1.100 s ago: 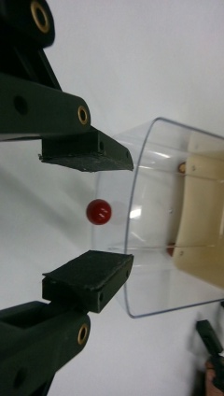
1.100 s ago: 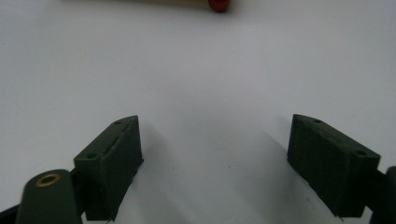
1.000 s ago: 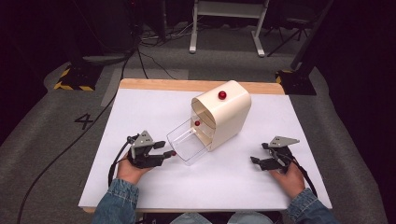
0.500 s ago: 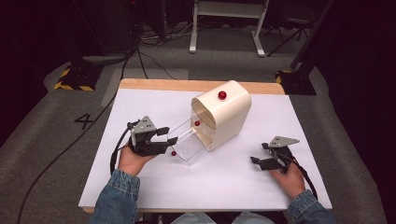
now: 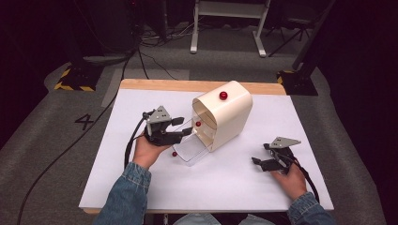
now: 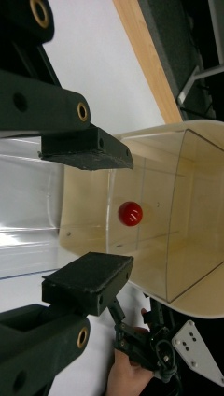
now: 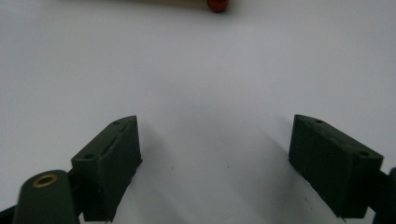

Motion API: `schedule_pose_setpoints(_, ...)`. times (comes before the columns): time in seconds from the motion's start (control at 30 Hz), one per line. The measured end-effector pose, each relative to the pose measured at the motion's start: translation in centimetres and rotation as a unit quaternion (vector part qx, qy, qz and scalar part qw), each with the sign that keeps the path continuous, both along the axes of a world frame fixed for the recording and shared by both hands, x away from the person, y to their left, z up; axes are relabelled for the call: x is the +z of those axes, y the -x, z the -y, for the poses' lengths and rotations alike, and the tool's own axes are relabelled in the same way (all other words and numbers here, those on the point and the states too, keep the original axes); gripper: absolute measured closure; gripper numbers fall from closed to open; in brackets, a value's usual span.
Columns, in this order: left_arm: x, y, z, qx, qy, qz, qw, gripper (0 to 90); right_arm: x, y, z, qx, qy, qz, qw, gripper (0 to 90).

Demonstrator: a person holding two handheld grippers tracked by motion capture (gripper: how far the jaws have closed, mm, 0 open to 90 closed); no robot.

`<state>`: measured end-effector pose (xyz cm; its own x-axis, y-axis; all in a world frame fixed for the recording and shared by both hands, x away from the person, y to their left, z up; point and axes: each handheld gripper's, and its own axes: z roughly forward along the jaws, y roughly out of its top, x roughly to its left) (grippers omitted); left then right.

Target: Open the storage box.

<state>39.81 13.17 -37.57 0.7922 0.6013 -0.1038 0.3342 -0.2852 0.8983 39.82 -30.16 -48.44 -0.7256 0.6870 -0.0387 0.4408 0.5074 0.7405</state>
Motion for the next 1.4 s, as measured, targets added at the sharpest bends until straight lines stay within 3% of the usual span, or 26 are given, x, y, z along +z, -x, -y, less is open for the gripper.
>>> schedule_pose_setpoints(0.23, -0.4, -1.2, 1.9, -0.007, 0.001, 0.005, 1.0000, 48.0, 0.0, 0.0, 0.0, 0.000, 0.001, 0.001, 1.0000, 16.8)
schedule_pose_setpoints(0.5, -1.6, -2.1, 2.8, -0.010, -0.008, -0.008, 0.9999, 53.9, 0.0, 0.0, 0.0, 0.000, -0.001, -0.001, 1.0000, 16.8)
schedule_pose_setpoints(0.7, -1.7, -2.1, 2.5, -0.024, 0.000, -0.003, 0.9997, 72.0, 0.0, 0.0, 0.0, 0.000, 0.000, 0.000, 1.0000, 16.8)
schedule_pose_setpoints(1.07, -1.6, -1.7, 2.3, -0.024, -0.007, 0.002, 0.9997, 73.4, 0.0, 0.0, 0.0, 0.000, 0.001, 0.003, 1.0000, 16.9)
schedule_pose_setpoints(1.4, -1.3, 0.4, -0.2, -0.018, -0.006, 0.010, 0.9998, 73.5, 0.0, 0.1, 0.0, 0.000, 0.001, 0.003, 1.0000, 17.1)
